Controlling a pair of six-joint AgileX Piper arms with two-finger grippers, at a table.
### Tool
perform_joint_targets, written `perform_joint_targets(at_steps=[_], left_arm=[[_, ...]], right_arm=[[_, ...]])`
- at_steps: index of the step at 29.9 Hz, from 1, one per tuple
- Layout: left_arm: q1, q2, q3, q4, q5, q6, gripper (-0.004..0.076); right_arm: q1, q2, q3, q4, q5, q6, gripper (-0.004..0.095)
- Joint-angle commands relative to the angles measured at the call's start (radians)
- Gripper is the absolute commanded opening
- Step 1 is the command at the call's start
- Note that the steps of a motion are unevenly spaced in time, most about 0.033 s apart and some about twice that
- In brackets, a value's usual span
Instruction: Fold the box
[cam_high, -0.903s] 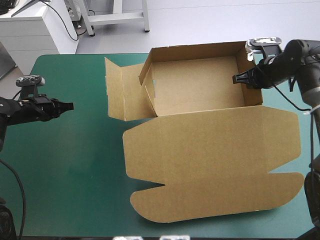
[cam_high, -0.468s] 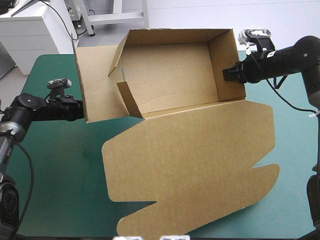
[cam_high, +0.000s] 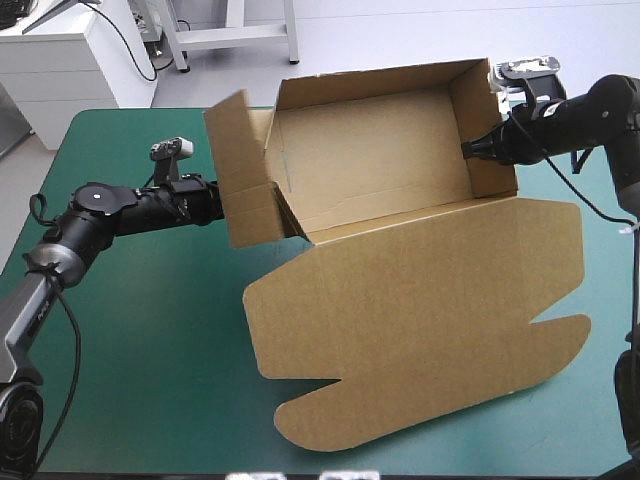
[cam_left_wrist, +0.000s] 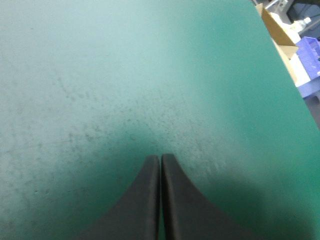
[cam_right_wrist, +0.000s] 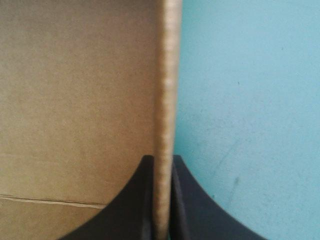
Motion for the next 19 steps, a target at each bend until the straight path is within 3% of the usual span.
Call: perform_joint_targets(at_steps=[1, 12, 19], left_arm=[[-0.019, -0.048, -0.027, -0.142, 0.067, 0.072, -0.0008], [-0.113, -0.052, -0.035, -0.371, 0.101, 0.141, -0.0008], [-0.118, -0.054, -0.038, -0.39, 0.156, 0.165, -0.0008]], right_arm=[[-0.004, -0.051, -0.035, -0.01, -0.055, 0.027, -0.0017], [-0.004, -0.047, -0.035, -0.049, -0.077, 0.054, -0.0017], [-0.004, -0.024, -0.035, -0.061, -0.08, 0.054, -0.0017]])
